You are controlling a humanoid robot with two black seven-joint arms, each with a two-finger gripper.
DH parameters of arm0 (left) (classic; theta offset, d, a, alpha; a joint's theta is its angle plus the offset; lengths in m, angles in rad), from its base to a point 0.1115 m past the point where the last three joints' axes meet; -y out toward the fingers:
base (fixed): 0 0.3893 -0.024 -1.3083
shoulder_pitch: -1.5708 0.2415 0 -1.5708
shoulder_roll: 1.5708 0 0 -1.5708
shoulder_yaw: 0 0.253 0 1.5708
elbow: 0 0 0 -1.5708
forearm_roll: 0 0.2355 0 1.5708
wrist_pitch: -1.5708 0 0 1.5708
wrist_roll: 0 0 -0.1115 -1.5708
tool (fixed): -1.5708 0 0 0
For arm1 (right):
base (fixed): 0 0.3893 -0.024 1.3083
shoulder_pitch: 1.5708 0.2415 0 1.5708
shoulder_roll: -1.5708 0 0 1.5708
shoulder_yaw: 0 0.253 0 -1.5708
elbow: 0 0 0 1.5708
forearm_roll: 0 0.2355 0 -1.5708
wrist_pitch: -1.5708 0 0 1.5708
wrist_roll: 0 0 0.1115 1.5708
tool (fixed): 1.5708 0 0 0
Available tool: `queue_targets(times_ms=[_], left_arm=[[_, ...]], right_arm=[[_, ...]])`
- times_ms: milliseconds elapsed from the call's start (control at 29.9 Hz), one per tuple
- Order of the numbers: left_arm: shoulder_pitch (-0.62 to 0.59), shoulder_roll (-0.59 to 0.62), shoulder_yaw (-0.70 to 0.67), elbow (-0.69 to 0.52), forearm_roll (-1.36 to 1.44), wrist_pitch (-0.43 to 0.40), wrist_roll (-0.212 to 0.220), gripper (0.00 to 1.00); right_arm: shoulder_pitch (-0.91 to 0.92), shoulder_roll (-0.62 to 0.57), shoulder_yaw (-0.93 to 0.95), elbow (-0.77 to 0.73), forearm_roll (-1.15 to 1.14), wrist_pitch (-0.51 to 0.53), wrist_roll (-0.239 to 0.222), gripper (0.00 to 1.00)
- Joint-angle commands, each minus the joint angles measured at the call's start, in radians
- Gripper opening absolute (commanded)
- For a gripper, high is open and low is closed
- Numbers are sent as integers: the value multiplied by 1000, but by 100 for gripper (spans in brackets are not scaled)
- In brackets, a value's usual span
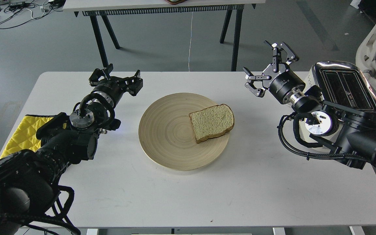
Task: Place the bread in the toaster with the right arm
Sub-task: 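Lift the right gripper and swing it toward the bread slice on the plate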
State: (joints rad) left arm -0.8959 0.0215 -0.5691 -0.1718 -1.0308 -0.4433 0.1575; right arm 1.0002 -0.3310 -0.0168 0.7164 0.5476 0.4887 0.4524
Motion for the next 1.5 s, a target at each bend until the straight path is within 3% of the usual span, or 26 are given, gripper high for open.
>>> queue_targets(times_ms=[0, 702, 1170, 1470], left_arm=[[-1, 0, 0, 0, 0, 3, 2, 100], [-1, 0, 0, 0, 0, 3, -3, 100], [-1, -2, 0, 0, 0, 3, -3, 100], [-1, -2, 0, 0, 0, 3, -3, 100]], right_arm=[[8, 0, 0, 0, 0, 0, 0, 98], [95, 1, 14, -3, -98, 0, 2, 98], [143, -2, -6, 37, -195, -327, 0, 98], [167, 43, -185, 35, -334, -519, 0, 98]])
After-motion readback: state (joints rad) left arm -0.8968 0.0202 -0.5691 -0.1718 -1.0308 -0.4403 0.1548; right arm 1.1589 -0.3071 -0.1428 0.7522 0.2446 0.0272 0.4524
